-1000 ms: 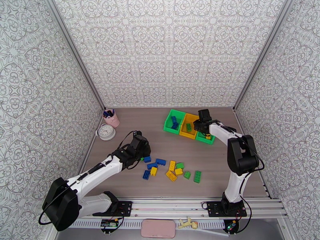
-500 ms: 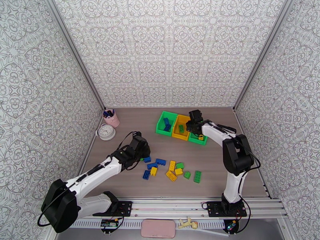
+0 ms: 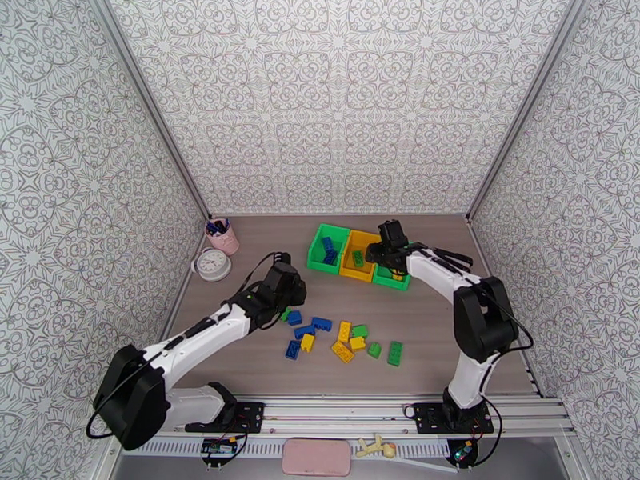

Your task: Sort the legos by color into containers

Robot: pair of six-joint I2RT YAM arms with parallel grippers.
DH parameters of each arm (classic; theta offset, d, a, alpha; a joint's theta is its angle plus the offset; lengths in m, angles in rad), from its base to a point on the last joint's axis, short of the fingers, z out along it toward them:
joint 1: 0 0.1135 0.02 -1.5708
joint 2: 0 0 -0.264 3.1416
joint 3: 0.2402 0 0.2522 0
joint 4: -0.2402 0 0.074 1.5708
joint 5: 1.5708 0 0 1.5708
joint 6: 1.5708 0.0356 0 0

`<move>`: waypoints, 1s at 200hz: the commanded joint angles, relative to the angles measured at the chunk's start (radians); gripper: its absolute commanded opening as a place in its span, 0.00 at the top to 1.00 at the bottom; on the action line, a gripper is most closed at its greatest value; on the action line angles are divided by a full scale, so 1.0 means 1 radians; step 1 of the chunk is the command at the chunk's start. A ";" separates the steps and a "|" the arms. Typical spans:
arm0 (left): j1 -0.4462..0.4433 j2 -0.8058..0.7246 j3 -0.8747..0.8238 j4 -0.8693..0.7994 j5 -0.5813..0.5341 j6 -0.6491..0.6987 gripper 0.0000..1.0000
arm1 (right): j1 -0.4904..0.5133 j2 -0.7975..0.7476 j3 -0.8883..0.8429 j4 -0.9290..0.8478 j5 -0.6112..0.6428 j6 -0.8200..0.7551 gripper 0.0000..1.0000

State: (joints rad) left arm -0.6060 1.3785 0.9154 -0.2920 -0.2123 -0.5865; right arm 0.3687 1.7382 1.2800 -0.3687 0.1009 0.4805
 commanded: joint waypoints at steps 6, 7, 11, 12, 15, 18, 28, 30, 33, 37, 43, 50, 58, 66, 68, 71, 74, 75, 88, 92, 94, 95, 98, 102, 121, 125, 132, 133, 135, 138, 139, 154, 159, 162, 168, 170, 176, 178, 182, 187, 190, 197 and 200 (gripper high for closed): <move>0.000 0.134 0.148 0.143 0.064 0.086 0.63 | -0.015 -0.186 -0.151 0.159 0.008 -0.132 0.25; 0.000 0.140 0.153 0.144 0.065 0.087 0.63 | -0.016 -0.194 -0.160 0.165 0.007 -0.135 0.24; 0.000 0.163 0.178 0.151 0.076 0.090 0.63 | -0.017 -0.221 -0.189 0.191 0.005 -0.147 0.23; 0.000 0.169 0.184 0.153 0.081 0.091 0.63 | -0.018 -0.227 -0.196 0.199 0.003 -0.151 0.23; -0.001 0.187 0.202 0.156 0.090 0.096 0.63 | -0.018 -0.247 -0.216 0.216 0.002 -0.160 0.22; -0.002 0.203 0.221 0.160 0.103 0.102 0.63 | -0.019 -0.266 -0.234 0.232 -0.001 -0.170 0.21; -0.004 0.261 0.283 0.165 0.127 0.120 0.64 | -0.019 -0.324 -0.286 0.268 -0.011 -0.205 0.20; -0.006 0.271 0.295 0.165 0.131 0.124 0.64 | -0.019 -0.339 -0.297 0.273 -0.014 -0.213 0.19; -0.006 0.287 0.312 0.166 0.133 0.128 0.64 | -0.019 -0.349 -0.304 0.277 -0.017 -0.221 0.19; -0.009 0.306 0.338 0.169 0.144 0.135 0.64 | -0.018 -0.368 -0.317 0.280 -0.022 -0.232 0.18; -0.010 0.340 0.373 0.176 0.161 0.145 0.63 | -0.019 -0.395 -0.333 0.280 -0.028 -0.249 0.17; -0.013 0.374 0.411 0.181 0.179 0.157 0.64 | -0.019 -0.426 -0.355 0.282 -0.038 -0.269 0.15; -0.015 0.418 0.461 0.187 0.199 0.171 0.64 | -0.019 -0.459 -0.380 0.290 -0.052 -0.293 0.13; -0.019 0.460 0.511 0.188 0.217 0.180 0.64 | -0.019 -0.491 -0.404 0.297 -0.077 -0.319 0.11; -0.020 0.471 0.523 0.187 0.222 0.182 0.64 | -0.019 -0.497 -0.411 0.299 -0.084 -0.328 0.11; -0.021 0.486 0.542 0.186 0.227 0.185 0.64 | -0.020 -0.507 -0.417 0.300 -0.096 -0.337 0.10; -0.021 0.502 0.559 0.186 0.234 0.188 0.64 | -0.019 -0.516 -0.424 0.301 -0.106 -0.348 0.09; -0.022 0.507 0.564 0.186 0.234 0.189 0.64 | -0.020 -0.519 -0.426 0.301 -0.110 -0.352 0.09; -0.028 0.573 0.640 0.183 0.250 0.195 0.64 | -0.019 -0.550 -0.442 0.303 -0.143 -0.374 0.06; -0.029 0.594 0.664 0.180 0.256 0.196 0.64 | -0.019 -0.558 -0.447 0.301 -0.146 -0.377 0.06; -0.030 0.605 0.676 0.179 0.259 0.197 0.64 | -0.019 -0.560 -0.447 0.302 -0.149 -0.379 0.05; -0.030 0.610 0.680 0.178 0.259 0.197 0.64 | -0.019 -0.562 -0.448 0.301 -0.151 -0.380 0.05; -0.032 0.626 0.695 0.176 0.262 0.197 0.65 | -0.019 -0.568 -0.451 0.299 -0.153 -0.385 0.05; -0.032 0.646 0.720 0.172 0.270 0.198 0.65 | -0.019 -0.574 -0.454 0.298 -0.152 -0.388 0.05; -0.037 0.742 0.820 0.153 0.290 0.198 0.65 | -0.019 -0.600 -0.460 0.276 -0.129 -0.398 0.04; -0.038 0.761 0.840 0.153 0.293 0.200 0.65 | -0.019 -0.606 -0.463 0.273 -0.124 -0.400 0.04; -0.040 0.792 0.876 0.143 0.289 0.200 0.64 | -0.019 -0.615 -0.466 0.267 -0.113 -0.403 0.04; -0.040 0.797 0.881 0.142 0.287 0.199 0.64 | -0.019 -0.617 -0.466 0.267 -0.112 -0.403 0.04; -0.041 0.805 0.890 0.139 0.284 0.199 0.64 | -0.019 -0.619 -0.468 0.265 -0.110 -0.405 0.04; -0.041 0.817 0.903 0.137 0.282 0.200 0.63 | -0.019 -0.624 -0.469 0.265 -0.106 -0.406 0.04; -0.041 0.821 0.907 0.138 0.282 0.201 0.63 | -0.019 -0.625 -0.470 0.264 -0.105 -0.407 0.04; -0.041 0.884 0.957 0.140 0.278 0.218 0.63 | -0.020 -0.646 -0.483 0.269 -0.094 -0.416 0.04; -0.041 0.899 0.977 0.135 0.273 0.224 0.63 | -0.020 -0.652 -0.488 0.272 -0.093 -0.422 0.04; -0.041 0.909 0.987 0.132 0.271 0.228 0.63 | -0.019 -0.655 -0.490 0.273 -0.094 -0.427 0.04; -0.041 0.925 1.007 0.122 0.265 0.232 0.63 | -0.020 -0.662 -0.494 0.274 -0.095 -0.431 0.04; -0.040 0.929 1.014 0.119 0.263 0.234 0.63 | -0.020 -0.665 -0.497 0.273 -0.095 -0.433 0.04; -0.040 0.940 1.032 0.110 0.263 0.238 0.62 | -0.019 -0.672 -0.501 0.274 -0.093 -0.433 0.04; -0.040 0.944 1.036 0.109 0.265 0.239 0.62 | -0.019 -0.673 -0.503 0.275 -0.092 -0.432 0.04; -0.040 0.949 1.046 0.105 0.267 0.242 0.61 | -0.020 -0.677 -0.507 0.276 -0.093 -0.431 0.04; -0.040 0.953 1.053 0.103 0.269 0.245 0.59 | -0.019 -0.682 -0.511 0.277 -0.093 -0.430 0.04; -0.040 0.954 1.057 0.101 0.271 0.249 0.58 | -0.019 -0.683 -0.513 0.279 -0.093 -0.429 0.04; -0.042 0.950 1.060 0.103 0.276 0.256 0.53 | -0.019 -0.689 -0.516 0.280 -0.090 -0.425 0.04; -0.041 0.948 1.057 0.105 0.278 0.260 0.51 | -0.019 -0.691 -0.518 0.280 -0.089 -0.424 0.04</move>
State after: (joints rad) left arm -0.6415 2.3241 1.9190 -0.1604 0.0490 -0.3691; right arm 0.3515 1.0733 0.7868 -0.0986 -0.0071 0.0696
